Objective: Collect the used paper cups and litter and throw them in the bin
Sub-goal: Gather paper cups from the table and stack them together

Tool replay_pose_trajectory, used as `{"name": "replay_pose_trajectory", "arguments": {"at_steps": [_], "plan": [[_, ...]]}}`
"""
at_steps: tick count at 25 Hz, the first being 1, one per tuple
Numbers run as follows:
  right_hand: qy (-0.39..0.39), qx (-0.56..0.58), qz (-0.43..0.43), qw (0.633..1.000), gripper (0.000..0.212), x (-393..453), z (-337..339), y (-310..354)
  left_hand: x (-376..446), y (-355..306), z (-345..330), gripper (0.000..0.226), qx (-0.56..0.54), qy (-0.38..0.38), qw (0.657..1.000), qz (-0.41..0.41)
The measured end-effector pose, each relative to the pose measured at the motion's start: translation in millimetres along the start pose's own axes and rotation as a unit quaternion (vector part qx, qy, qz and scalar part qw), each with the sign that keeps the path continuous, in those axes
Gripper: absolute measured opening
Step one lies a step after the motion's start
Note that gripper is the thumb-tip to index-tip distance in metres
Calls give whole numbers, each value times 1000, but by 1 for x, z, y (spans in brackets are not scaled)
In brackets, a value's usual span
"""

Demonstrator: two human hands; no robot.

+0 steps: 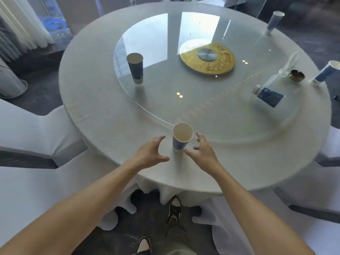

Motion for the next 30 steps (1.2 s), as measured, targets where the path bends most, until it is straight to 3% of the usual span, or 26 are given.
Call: {"name": "replay_pose_trajectory", "arguments": {"at_steps": [4,10,15,22,27,30], "plan": [[-7,35,-63,997,73,55,13,-14,36,-3,-3,105,-48,14,998,35],[120,17,-78,990,33,99,8,-22,73,-5,-17,99,-96,20,993,67],[150,-15,-47,988,32,117,-3,-2,80,3,-15,79,-173,3,984,45],[176,-6,-18,984,30,159,-25,66,89,46,37,85,-297,-89,949,66],[197,17,-19,980,22,207,-52,119,101,96,95,77,-301,-142,941,68],[185,16,-17,982,32,239,-60,160,108,134,133,73,-306,-184,929,95]]}}
Point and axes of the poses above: each hand's wrist, its own x-axis towards the middle knuckle, its own z-axis out of the back of the hand, y = z × x, the point moved 8 cm from there along x, towards the middle knuckle, and after that the axes turned 5 degrees about y, right-handed, at the moved point
